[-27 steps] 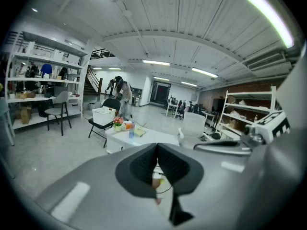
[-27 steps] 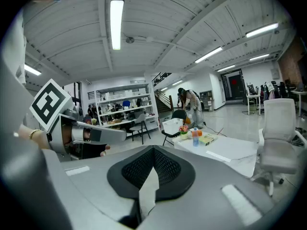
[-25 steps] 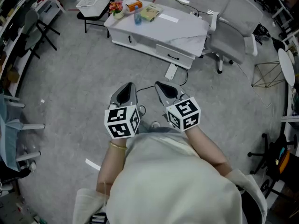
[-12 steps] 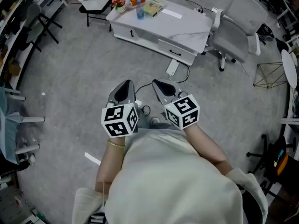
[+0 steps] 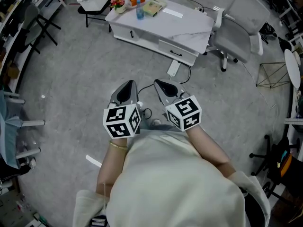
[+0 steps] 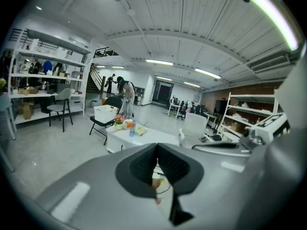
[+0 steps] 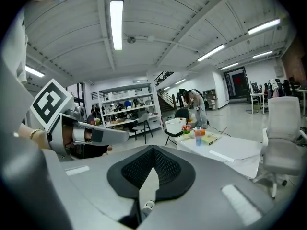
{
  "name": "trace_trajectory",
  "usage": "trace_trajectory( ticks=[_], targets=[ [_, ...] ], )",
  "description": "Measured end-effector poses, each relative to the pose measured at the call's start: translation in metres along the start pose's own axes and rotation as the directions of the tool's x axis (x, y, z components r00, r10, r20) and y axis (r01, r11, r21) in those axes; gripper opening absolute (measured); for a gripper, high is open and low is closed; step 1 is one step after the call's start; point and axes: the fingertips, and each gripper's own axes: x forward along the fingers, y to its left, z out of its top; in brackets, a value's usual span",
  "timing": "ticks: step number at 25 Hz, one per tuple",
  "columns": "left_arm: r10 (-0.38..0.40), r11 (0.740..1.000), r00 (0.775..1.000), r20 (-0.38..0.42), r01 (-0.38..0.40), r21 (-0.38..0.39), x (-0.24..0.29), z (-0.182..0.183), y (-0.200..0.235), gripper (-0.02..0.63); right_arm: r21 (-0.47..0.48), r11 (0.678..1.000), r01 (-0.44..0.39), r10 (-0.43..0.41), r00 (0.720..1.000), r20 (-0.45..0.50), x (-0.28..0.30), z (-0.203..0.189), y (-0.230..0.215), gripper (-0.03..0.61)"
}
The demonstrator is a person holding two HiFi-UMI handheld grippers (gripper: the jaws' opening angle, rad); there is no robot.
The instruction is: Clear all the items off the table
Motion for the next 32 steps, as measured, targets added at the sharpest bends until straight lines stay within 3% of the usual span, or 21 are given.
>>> trace_trajectory(
  ticks=[9, 14, 27, 32],
  targets=[
    [0.001, 1.0, 1.0, 0.007, -0.001, -0.019, 0.018, 0.012, 0.027, 0.009, -0.007, 1.0, -0.025, 0.025, 1.0, 0.009, 0.035, 0.014, 0.002, -0.002],
    [-0.006, 1.0, 1.0, 0.01, 0.006, -0.02, 0.033, 0.027, 0.051, 0.009, -0.012, 1.0, 0.005, -0.005, 1.0, 0.004, 0.064, 0.027, -0.004, -0.002],
    [-0.091, 0.996, 0.996, -0.006, 0.091, -0.015, 0.09, 0.074, 0.114, 0.009, 0.024, 0.999, 0.031, -0.031, 0.999, -0.017, 0.155, 0.066, -0.013, -0.002],
    [-0.109, 0.993, 0.994, -0.023, 0.11, 0.038, 0.108, 0.088, 0.14, 0.009, 0.028, 0.999, 0.045, -0.044, 0.999, -0.022, 0.191, 0.077, -0.01, -0.002]
  ],
)
